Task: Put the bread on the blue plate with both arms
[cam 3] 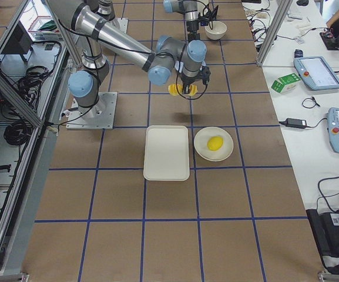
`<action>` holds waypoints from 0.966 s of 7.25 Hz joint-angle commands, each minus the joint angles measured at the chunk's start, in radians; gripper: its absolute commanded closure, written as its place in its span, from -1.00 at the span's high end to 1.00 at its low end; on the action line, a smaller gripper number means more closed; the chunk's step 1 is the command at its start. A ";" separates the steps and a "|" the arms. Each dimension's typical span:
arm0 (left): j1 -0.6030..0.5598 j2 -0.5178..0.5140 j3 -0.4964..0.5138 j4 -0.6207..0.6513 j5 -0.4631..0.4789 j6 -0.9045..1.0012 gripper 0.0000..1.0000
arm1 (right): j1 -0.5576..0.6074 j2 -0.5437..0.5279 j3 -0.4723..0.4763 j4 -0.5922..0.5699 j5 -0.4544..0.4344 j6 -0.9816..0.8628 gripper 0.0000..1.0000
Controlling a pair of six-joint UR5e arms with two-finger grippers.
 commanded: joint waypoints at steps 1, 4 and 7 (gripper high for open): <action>0.046 0.023 0.012 -0.009 0.184 0.013 1.00 | 0.136 0.002 -0.010 -0.019 0.008 0.128 -0.96; 0.121 0.106 0.082 -0.239 0.397 0.151 1.00 | 0.405 0.098 -0.016 -0.276 0.019 0.378 -0.94; 0.164 0.242 0.334 -0.816 0.560 0.178 1.00 | 0.506 0.236 -0.083 -0.401 0.008 0.477 -0.86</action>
